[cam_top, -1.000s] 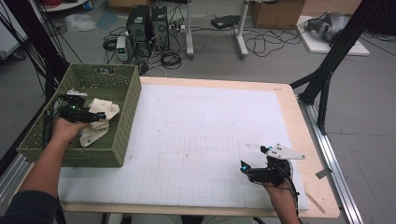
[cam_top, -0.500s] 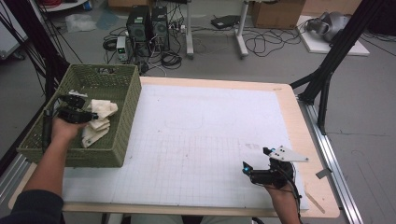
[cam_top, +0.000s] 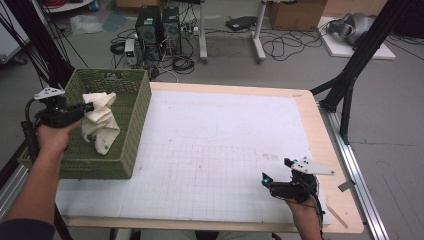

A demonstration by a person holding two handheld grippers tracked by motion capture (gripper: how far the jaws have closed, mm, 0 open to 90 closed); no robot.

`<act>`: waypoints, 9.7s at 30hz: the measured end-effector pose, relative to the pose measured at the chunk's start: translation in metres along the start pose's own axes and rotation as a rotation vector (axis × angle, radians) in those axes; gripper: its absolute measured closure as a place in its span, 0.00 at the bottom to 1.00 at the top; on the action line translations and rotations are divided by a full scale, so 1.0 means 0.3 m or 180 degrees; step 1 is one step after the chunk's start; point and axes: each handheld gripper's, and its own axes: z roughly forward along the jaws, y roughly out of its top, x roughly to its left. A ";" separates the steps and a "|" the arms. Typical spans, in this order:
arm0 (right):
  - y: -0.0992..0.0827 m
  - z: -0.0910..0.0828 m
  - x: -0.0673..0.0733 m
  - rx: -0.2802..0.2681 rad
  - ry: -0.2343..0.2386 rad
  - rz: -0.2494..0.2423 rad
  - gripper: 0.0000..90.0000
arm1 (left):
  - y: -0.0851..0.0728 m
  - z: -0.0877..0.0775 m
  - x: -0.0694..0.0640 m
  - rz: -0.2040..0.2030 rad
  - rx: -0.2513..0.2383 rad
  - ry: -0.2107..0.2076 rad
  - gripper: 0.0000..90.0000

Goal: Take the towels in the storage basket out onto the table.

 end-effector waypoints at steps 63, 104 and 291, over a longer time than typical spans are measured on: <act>0.005 -0.007 0.010 -0.0051 -0.0036 -0.0090 0.04 | 0.267 -0.263 -0.499 0.0720 -0.1701 -0.1971 0.92; -0.006 -0.004 -0.012 0.0015 -0.0075 -0.0089 0.04 | -0.149 0.408 -0.870 0.0475 0.0249 -0.1605 0.66; 0.055 0.076 -0.049 0.0108 -0.0197 -0.0227 0.40 | -0.203 0.407 -0.952 0.0806 0.0393 -0.1566 0.96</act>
